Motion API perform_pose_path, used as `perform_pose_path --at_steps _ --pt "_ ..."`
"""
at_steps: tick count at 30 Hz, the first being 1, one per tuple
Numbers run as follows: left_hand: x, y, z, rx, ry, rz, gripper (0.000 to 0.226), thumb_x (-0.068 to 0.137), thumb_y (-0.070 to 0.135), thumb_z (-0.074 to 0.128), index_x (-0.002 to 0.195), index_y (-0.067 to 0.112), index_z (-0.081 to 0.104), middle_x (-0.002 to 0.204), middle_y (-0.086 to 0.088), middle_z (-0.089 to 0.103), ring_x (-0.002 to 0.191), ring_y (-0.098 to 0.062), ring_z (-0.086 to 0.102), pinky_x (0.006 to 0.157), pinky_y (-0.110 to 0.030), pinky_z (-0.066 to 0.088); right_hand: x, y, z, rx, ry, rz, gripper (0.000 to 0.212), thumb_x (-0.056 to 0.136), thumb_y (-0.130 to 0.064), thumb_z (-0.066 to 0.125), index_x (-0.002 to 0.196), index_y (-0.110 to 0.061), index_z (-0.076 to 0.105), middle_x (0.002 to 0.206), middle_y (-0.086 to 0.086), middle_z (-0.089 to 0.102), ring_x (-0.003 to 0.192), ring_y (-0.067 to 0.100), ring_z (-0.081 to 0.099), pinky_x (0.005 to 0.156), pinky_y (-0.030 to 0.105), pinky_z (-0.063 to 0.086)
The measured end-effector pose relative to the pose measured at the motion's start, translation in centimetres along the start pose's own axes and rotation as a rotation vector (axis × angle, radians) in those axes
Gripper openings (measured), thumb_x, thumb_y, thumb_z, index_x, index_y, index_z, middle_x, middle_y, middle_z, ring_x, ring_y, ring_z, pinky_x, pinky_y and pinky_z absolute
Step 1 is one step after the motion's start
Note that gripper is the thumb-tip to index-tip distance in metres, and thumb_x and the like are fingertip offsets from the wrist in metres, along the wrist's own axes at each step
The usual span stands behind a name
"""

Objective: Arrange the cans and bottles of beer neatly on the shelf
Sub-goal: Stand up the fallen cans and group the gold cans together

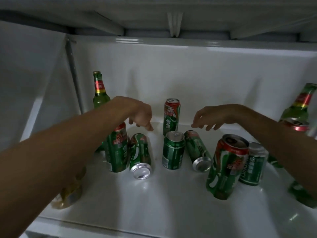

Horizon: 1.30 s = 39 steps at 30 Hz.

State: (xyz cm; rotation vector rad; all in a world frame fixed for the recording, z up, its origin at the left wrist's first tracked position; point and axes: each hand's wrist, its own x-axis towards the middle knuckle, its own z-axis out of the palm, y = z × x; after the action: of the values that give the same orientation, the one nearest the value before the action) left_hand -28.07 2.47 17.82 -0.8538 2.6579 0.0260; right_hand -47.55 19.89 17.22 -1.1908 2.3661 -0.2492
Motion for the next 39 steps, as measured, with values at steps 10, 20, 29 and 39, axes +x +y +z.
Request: perform_pose_path --at_steps 10,20,29,39 --pt "4.0 1.6 1.7 -0.025 -0.368 -0.249 0.077 0.097 0.067 0.047 0.153 0.014 0.045 0.166 -0.019 0.028 0.130 -0.039 0.057 0.096 -0.039 0.047 4.7 0.2 2.7 0.148 -0.182 0.107 0.082 0.094 -0.041 0.070 0.159 -0.019 0.025 0.116 0.010 0.052 0.087 0.020 0.059 0.085 0.038 0.060" --pt "5.4 3.0 4.1 0.101 -0.130 -0.341 0.072 0.076 0.071 0.072 0.128 0.023 0.062 0.107 -0.003 0.064 0.113 -0.027 0.063 0.104 -0.043 0.050 5.9 1.0 4.1 0.168 -0.152 0.040 0.061 0.086 -0.030 0.080 0.134 -0.002 0.055 0.109 0.012 0.059 0.091 0.031 0.069 0.089 0.053 0.060" --pt "2.7 3.1 2.9 -0.434 -0.081 -0.237 0.056 0.085 0.030 0.081 0.121 -0.006 0.059 0.108 -0.025 0.068 0.080 -0.040 0.074 0.058 -0.042 0.064 3.5 2.0 1.7 0.329 0.002 -0.030 0.062 0.072 -0.019 0.091 0.123 -0.012 0.056 0.125 0.016 0.058 0.096 0.039 0.072 0.074 0.049 0.064" --pt "-1.9 1.1 2.3 -0.648 0.476 0.106 0.050 0.080 0.015 0.084 0.113 0.008 0.047 0.104 -0.017 0.066 0.084 -0.029 0.068 0.071 -0.048 0.064 -1.1 3.2 1.3 0.268 0.418 -0.184 0.070 0.056 -0.026 0.100 0.105 -0.015 0.052 0.100 0.009 0.065 0.088 0.025 0.070 0.069 0.051 0.064"
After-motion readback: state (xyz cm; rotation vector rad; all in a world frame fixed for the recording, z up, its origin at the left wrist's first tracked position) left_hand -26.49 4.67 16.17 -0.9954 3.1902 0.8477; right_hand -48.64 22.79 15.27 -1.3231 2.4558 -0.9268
